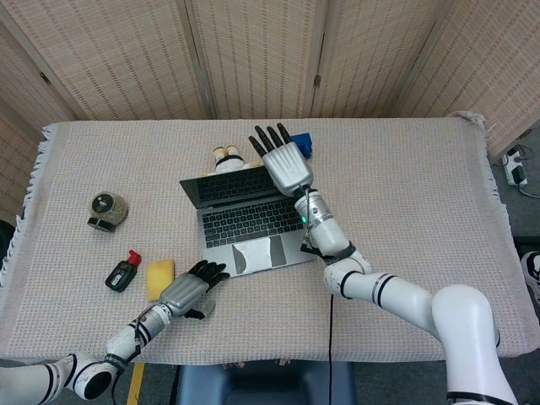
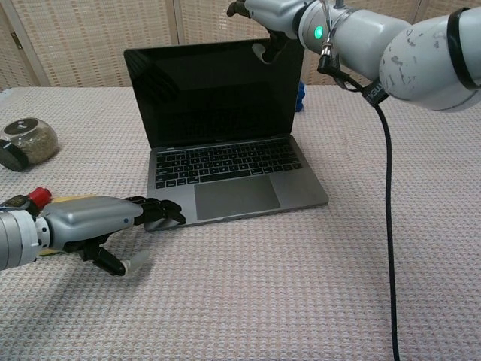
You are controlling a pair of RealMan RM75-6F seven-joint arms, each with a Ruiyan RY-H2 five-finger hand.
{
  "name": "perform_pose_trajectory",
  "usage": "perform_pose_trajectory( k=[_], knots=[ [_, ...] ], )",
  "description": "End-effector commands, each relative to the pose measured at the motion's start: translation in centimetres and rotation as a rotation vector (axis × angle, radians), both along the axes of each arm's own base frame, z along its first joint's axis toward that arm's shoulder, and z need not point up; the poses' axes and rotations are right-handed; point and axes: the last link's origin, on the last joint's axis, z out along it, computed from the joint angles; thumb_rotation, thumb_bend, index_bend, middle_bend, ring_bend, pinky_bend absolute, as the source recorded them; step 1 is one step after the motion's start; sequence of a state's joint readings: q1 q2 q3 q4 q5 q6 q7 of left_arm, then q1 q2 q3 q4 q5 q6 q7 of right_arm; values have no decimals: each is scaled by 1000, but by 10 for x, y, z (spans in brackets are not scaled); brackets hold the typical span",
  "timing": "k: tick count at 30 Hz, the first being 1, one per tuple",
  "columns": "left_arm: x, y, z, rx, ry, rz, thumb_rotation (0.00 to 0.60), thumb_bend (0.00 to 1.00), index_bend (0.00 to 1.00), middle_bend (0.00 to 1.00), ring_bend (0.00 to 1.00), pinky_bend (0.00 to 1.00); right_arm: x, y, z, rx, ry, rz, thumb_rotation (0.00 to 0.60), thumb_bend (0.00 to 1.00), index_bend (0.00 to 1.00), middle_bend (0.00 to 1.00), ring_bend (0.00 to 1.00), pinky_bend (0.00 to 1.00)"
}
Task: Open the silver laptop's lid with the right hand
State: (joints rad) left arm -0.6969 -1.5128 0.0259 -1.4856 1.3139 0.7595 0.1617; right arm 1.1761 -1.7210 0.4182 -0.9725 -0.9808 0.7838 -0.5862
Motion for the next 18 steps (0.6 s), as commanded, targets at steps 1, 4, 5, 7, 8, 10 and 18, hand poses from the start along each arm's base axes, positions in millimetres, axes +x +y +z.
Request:
perform_pose_trajectory(
  k=[1,4,5,7,8,10,18],
  knots=[
    [0,0,0,-1,2,-1,422,650,65,30,0,0,2,-7,1,-6,-4,-17,600,639,0,0,0,0],
    [-1,0,0,0,3,1,420,649,65,31,0,0,3,-14,3,-13,-10,-33,600,639,0,0,0,0],
    [-1,0,0,0,4,2,419,649,64,31,0,0,4,-16,3,-16,-12,-39,600,639,0,0,0,0],
    [-1,0,0,0,6,1,420,649,65,30,0,0,3,-20,4,-21,-9,-52,600,639,0,0,0,0],
    [-1,0,0,-1,7,1,421,649,65,30,0,0,2,-22,5,-25,-8,-58,600,639,0,0,0,0],
    [-1,0,1,0,8,0,421,650,65,30,0,0,2,-26,5,-28,-11,-75,600,639,0,0,0,0],
    [0,0,3,5,4,-3,421,649,65,30,0,0,1,-32,4,-38,-16,-91,600,639,0,0,0,0]
  ],
)
